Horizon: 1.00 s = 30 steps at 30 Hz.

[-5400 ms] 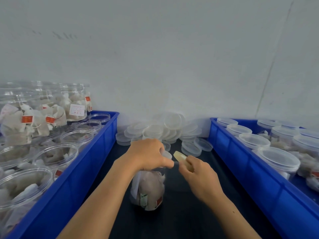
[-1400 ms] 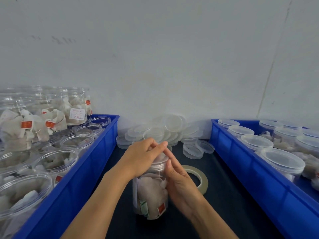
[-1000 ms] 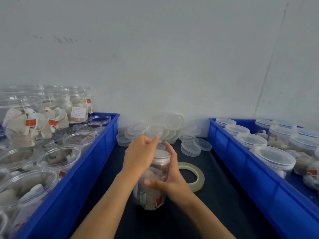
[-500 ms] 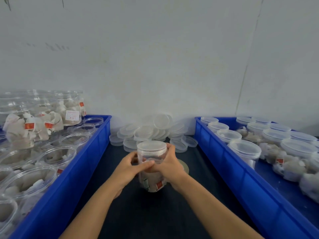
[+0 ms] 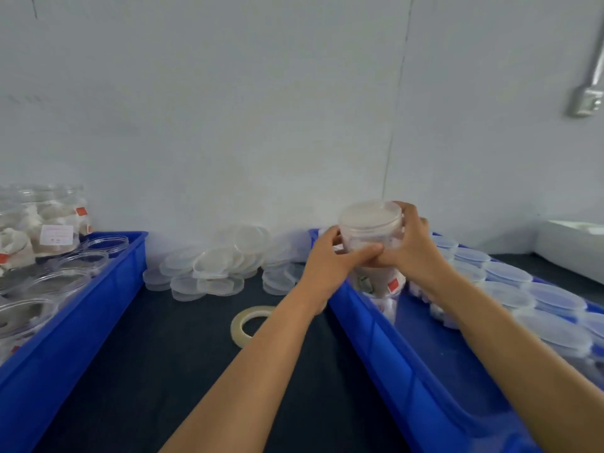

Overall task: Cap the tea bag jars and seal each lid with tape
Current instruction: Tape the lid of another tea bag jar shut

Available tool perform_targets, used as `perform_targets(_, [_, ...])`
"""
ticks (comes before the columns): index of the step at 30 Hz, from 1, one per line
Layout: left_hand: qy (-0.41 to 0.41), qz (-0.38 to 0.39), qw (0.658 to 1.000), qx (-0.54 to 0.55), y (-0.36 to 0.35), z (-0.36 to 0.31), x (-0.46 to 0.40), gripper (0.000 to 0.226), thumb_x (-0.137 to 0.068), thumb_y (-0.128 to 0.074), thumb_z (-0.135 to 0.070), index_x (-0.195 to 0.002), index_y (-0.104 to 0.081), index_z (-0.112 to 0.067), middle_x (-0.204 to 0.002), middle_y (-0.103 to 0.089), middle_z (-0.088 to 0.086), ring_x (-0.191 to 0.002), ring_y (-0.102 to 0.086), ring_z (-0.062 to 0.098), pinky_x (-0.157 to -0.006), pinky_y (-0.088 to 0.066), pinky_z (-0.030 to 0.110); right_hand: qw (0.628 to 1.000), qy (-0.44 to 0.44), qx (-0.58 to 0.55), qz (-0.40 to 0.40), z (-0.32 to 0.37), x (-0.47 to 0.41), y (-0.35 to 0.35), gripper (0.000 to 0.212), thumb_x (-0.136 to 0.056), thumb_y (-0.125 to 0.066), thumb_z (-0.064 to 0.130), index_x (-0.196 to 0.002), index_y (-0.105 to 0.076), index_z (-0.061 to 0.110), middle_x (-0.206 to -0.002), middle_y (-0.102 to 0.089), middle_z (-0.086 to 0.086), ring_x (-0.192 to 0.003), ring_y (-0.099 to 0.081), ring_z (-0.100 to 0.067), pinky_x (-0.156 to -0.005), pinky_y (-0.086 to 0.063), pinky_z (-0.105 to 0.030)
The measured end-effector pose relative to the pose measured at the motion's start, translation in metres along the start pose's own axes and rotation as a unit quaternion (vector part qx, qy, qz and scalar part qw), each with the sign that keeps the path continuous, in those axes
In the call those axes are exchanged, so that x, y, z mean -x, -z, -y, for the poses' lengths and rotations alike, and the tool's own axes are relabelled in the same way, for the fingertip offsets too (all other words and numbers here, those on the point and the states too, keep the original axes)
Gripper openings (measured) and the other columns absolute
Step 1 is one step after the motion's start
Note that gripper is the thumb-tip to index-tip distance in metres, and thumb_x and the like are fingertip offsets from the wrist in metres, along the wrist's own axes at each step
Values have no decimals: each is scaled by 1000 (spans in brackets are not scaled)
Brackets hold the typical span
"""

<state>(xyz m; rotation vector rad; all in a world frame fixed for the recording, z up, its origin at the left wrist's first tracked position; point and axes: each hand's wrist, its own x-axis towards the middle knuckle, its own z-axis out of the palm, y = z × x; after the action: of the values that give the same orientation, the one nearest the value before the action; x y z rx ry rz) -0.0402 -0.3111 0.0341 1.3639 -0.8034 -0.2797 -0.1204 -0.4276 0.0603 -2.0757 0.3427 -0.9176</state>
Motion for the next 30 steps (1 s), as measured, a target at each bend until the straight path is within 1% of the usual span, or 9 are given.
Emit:
perform_targets(4, [9, 57, 998, -24, -40, 16, -8, 50, -78, -81, -23, -123, -60, -15, -117, -68, 1, -107, -65, 16, -93, -54, 29, 994, -36, 92, -41, -29, 11, 34, 90, -61, -85, 13, -135, -36, 27, -114, -29, -1, -115, -39, -29, -99, -40, -41])
perform_targets(6, [8, 71, 992, -104, -53, 26, -7, 54, -76, -81, -37, -122, -58, -18, -114, -67, -6, -104, -63, 12, -87, -52, 24, 991, -69, 106, -30, -43, 19, 43, 92, -60, -85, 11, -135, -34, 25, -116, -30, -2, -116, -39, -29, -98, -40, -41])
perform_targets(10, [-17, 51, 953, -298, -60, 44, -3, 65, -71, -75, -61, -117, -49, -24, -107, -61, -11, -93, -55, 7, -71, -43, 21, 989, -117, 94, 11, -63, 33, 44, 91, -61, -86, 7, -134, -33, 18, -125, -38, -7, -107, -43, -20, -76, -39, -26])
perform_targets(15, [-20, 56, 916, -396, -61, 55, -1, 76, -68, -69, -72, -121, -49, -20, -109, -63, -5, -94, -59, 15, -81, -51, 33, 974, -189, 109, 59, -75, 37, 37, 103, -57, -89, 8, -140, -26, 9, -135, -42, -14, -122, -45, -30, -89, -51, -40])
perform_targets(18, [-20, 47, 883, -466, -58, 59, -1, 77, -66, -64, -79, -110, -53, -17, -106, -65, 0, -95, -59, 20, -87, -49, 42, 961, -232, 118, 96, -72, 38, 36, 112, -59, -88, 9, -145, -16, 11, -135, -42, -16, -122, -48, -37, -67, -48, -31])
perform_targets(21, [-25, 37, 872, -487, -59, 63, 1, 79, -63, -64, -80, -108, -56, -15, -109, -63, 1, -99, -53, 22, -87, -47, 40, 954, -247, 113, 126, -71, 41, 35, 115, -67, -82, 5, -149, -2, 17, -133, -48, -18, -101, -55, -30, -53, -44, -29])
perform_targets(25, [-29, 36, 847, -530, -65, 68, 3, 86, -55, -66, -81, -112, -60, -17, -114, -58, 3, -100, -44, 23, -85, -39, 35, 941, -271, 148, 142, -73, 41, 31, 102, -82, -67, -1, -148, 8, 17, -125, -54, -23, -85, -63, -30, -53, -53, -34])
perform_targets(28, [-18, 42, 822, -568, -67, 71, 3, 93, -54, -67, -82, -117, -59, -14, -121, -52, 7, -107, -40, 25, -89, -35, 36, 935, -265, 158, 173, -69, 41, 30, 53, -103, -36, 13, -147, -8, 8, -94, -62, -24, -64, -66, -26, -46, -56, -32])
perform_targets(30, [-5, 44, 825, -563, -68, 73, 2, 97, -57, -68, -79, -124, -54, -11, -132, -44, 11, -116, -37, 28, -97, -34, 39, 932, -249, 183, 187, -68, 42, 31, 49, -105, -28, 17, -148, -6, 9, -87, -62, -23, -56, -65, -24, -44, -53, -32])
